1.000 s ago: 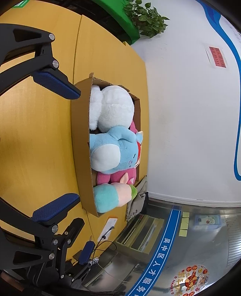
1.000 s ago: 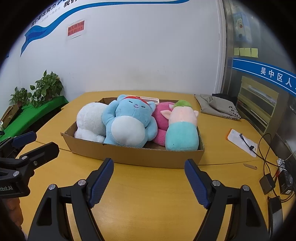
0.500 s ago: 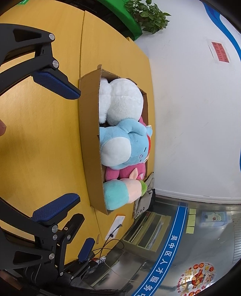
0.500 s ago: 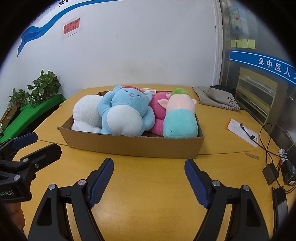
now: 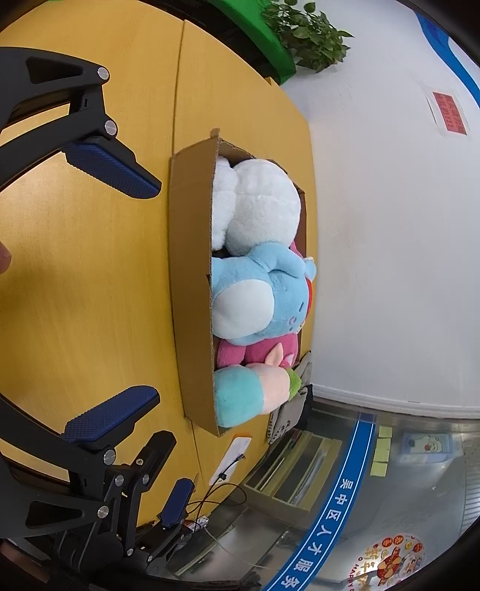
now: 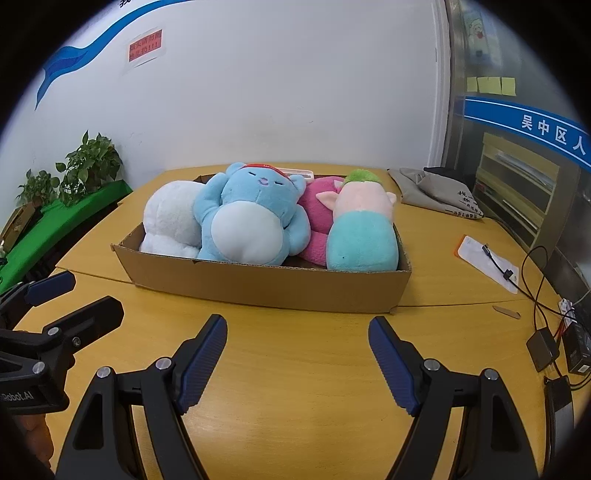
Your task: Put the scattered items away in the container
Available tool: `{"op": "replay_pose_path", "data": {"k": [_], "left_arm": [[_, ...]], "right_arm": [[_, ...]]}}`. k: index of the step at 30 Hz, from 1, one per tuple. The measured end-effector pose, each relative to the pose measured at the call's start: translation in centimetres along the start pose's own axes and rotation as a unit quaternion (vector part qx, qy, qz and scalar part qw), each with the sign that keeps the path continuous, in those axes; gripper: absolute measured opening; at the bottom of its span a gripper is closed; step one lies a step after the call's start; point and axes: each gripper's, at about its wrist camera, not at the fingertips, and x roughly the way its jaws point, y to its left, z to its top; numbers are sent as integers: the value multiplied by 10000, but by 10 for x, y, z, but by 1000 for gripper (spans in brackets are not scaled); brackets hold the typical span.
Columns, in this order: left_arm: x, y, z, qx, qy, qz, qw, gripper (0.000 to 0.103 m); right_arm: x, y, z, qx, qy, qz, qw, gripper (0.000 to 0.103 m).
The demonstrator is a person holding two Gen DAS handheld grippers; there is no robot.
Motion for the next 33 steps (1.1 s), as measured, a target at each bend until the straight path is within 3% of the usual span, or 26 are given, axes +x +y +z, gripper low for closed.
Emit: {"op": "replay_pose_path", "data": {"k": [9, 16, 24, 33], "left_arm": [[4, 4, 0, 4, -7, 0, 10000, 103], [8, -1, -1, 247, 66, 19, 9997, 103], [11, -9, -6, 107, 132, -145, 9998, 103], [6, -8, -3, 51, -1, 113, 9999, 103]], "right_arm": [[5, 2, -2, 14, 23, 23, 10000, 79], [10, -3, -12, 405, 61, 24, 9992, 79], [9, -6, -14, 337, 118, 39, 9994, 79], [11, -7, -14, 306, 125, 155, 9993, 79]]}}
